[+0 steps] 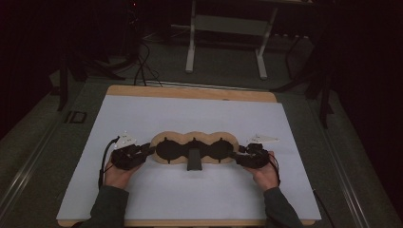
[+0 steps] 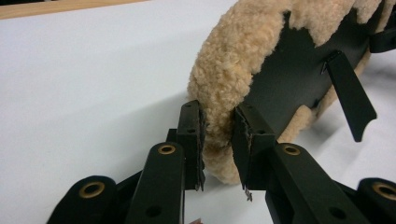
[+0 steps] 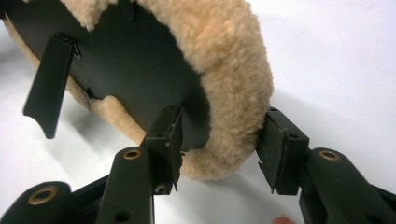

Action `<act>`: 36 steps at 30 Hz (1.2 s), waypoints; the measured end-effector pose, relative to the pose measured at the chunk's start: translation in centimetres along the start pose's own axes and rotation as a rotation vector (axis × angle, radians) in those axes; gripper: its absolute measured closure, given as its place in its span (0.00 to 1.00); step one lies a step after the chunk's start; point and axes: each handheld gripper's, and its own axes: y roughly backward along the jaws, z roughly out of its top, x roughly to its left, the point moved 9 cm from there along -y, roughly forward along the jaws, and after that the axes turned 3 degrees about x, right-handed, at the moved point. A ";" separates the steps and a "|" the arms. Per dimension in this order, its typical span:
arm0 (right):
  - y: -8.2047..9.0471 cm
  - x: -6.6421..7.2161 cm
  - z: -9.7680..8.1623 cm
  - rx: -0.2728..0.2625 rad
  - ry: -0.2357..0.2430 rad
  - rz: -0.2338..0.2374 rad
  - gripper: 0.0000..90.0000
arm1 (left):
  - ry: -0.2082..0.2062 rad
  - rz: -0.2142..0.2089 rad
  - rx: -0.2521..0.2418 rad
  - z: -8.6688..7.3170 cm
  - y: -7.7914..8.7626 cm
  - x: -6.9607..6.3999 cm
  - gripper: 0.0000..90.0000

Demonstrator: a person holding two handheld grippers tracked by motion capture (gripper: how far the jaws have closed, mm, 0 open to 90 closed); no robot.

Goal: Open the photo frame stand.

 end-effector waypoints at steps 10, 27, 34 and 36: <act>0.6 0.5 -0.5 -0.009 -0.013 0.025 0.56 | 0.000 -0.033 0.006 -0.6 0.8 -0.7 0.81; 1.2 1.7 -1.4 -0.002 0.025 -0.026 0.51 | -0.012 -0.066 0.015 -1.5 1.6 -1.6 0.79; 1.3 1.4 -2.0 0.041 -0.016 -0.031 0.50 | -0.018 -0.089 0.022 -1.7 1.7 -1.7 0.77; 1.2 1.3 -2.3 0.058 -0.017 -0.043 0.49 | -0.015 -0.096 0.021 -1.7 1.7 -1.7 0.75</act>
